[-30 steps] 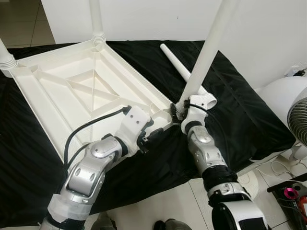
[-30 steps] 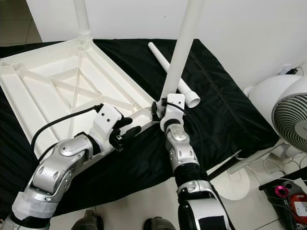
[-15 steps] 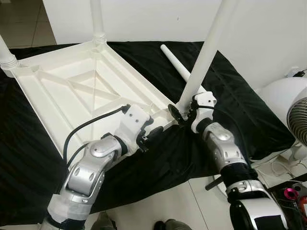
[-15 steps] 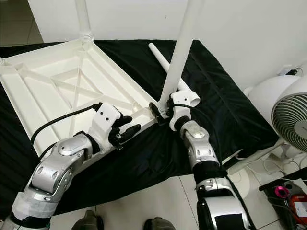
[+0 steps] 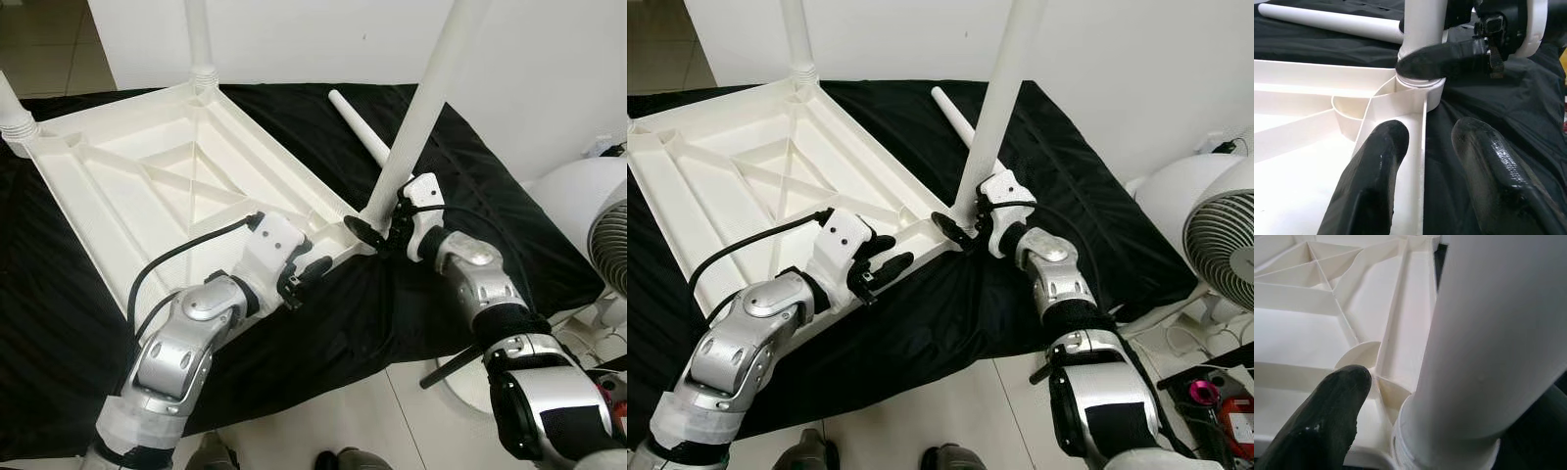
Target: Building children table
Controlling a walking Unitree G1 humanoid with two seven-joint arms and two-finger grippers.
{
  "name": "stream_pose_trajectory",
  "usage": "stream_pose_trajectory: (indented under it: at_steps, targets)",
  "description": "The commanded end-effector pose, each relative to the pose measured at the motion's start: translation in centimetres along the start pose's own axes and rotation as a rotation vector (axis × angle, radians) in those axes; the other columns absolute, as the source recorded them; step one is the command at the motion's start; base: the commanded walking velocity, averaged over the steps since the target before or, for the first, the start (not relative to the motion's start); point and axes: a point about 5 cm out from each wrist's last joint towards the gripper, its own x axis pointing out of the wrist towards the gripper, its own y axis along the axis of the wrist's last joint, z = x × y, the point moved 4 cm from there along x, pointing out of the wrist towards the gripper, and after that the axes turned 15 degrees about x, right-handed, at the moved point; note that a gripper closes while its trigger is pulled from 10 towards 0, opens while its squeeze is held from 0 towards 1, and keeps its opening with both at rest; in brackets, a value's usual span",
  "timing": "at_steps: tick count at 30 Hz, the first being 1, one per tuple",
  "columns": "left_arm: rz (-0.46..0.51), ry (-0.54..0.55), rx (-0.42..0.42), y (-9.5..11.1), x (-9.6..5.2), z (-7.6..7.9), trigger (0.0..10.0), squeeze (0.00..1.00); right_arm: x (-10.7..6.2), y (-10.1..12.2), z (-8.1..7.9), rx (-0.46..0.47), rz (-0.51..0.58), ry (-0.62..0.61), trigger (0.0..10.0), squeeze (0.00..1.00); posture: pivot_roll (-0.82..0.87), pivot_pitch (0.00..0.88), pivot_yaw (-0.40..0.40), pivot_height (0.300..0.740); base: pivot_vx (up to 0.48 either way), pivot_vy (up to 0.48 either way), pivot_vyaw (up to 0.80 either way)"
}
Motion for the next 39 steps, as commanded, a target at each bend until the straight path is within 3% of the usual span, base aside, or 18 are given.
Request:
stream_pose_trajectory:
  at_steps: [1, 8, 9, 10, 11, 12, 13, 15, 16, 21, 22, 28, 39]
  targets:
    - [-0.003, 0.044, 0.010, 0.4, 0.0, -0.4, 10.0, 0.00, 0.1, -0.1, 0.0, -0.014, -0.018, 0.019, 10.0, 0.00, 0.00, 0.067, -0.063, 0.740, 0.000, 0.000, 0.00]
    - [0.000, 0.046, 0.013, 0.5, 0.1, -0.6, 10.0, 0.00, 0.7, -1.1, -0.1, -0.003, -0.080, 0.036, 10.0, 0.00, 0.01, 0.063, -0.060, 0.740, 0.000, 0.000, 0.00]
    - [0.000, 0.046, 0.012, 0.5, 0.1, -0.6, 10.0, 0.00, 0.7, -1.2, -0.1, -0.002, -0.082, 0.037, 8.5, 0.00, 0.01, 0.061, -0.058, 0.740, 0.000, 0.000, 0.00]
    - [0.000, 0.045, 0.013, 0.5, 0.1, -0.6, 10.0, 0.00, 0.8, -1.3, -0.1, -0.006, -0.091, 0.035, 4.7, 0.00, 0.01, 0.061, -0.057, 0.740, 0.000, 0.000, 0.00]
    - [0.001, 0.045, 0.014, 0.5, 0.1, -0.6, 10.0, 0.00, 0.8, -1.5, -0.1, -0.009, -0.101, 0.032, 3.3, 0.00, 0.01, 0.060, -0.057, 0.740, 0.000, 0.000, 0.00]
    - [0.001, 0.044, 0.015, 0.5, 0.1, -0.6, 10.0, 0.00, 0.8, -1.6, -0.1, -0.010, -0.107, 0.031, 3.3, 0.00, 0.01, 0.060, -0.057, 0.740, 0.000, 0.000, 0.00]
    - [0.001, 0.044, 0.016, 0.6, 0.1, -0.6, 10.0, 0.00, 0.8, -1.7, -0.1, -0.007, -0.112, 0.028, 2.5, 0.00, 0.01, 0.059, -0.057, 0.740, 0.000, 0.000, 0.00]
    - [0.002, 0.044, 0.016, 0.6, 0.1, -0.6, 10.0, 0.00, 0.8, -1.8, 0.0, -0.002, -0.115, 0.026, 2.5, 0.00, 0.01, 0.059, -0.058, 0.740, 0.000, 0.000, 0.00]
    - [0.002, 0.044, 0.016, 0.6, 0.1, -0.6, 10.0, 0.00, 0.8, -1.9, 0.0, -0.003, -0.121, 0.023, 0.0, 0.00, 0.01, 0.059, -0.059, 0.740, 0.000, 0.000, 0.00]
    - [0.002, 0.046, 0.015, 0.6, 0.1, -0.6, 10.0, 0.00, 0.6, -2.5, 0.2, -0.013, -0.144, 0.010, 0.0, 0.00, 0.01, 0.060, -0.059, 0.740, 0.000, 0.000, 0.00]
    - [0.002, 0.045, 0.014, 0.6, 0.1, -0.6, 10.0, 0.00, 0.5, -2.8, 0.3, -0.016, -0.156, -0.011, 10.0, 0.00, 0.01, 0.061, -0.060, 0.740, 0.000, 0.000, 0.00]
    - [0.002, 0.040, 0.011, 0.6, 0.1, -0.4, 10.0, 0.00, 0.4, -3.8, 1.0, 0.008, -0.183, -0.101, 10.0, 0.00, 0.00, 0.068, -0.060, 0.740, 0.000, 0.000, 0.00]
    - [0.000, 0.035, 0.005, 0.5, 0.0, -0.1, 10.0, 0.00, 1.9, -3.7, 0.3, 0.124, -0.056, -0.278, 10.0, 0.00, 0.00, 0.075, -0.069, 0.740, 0.000, 0.000, 0.00]
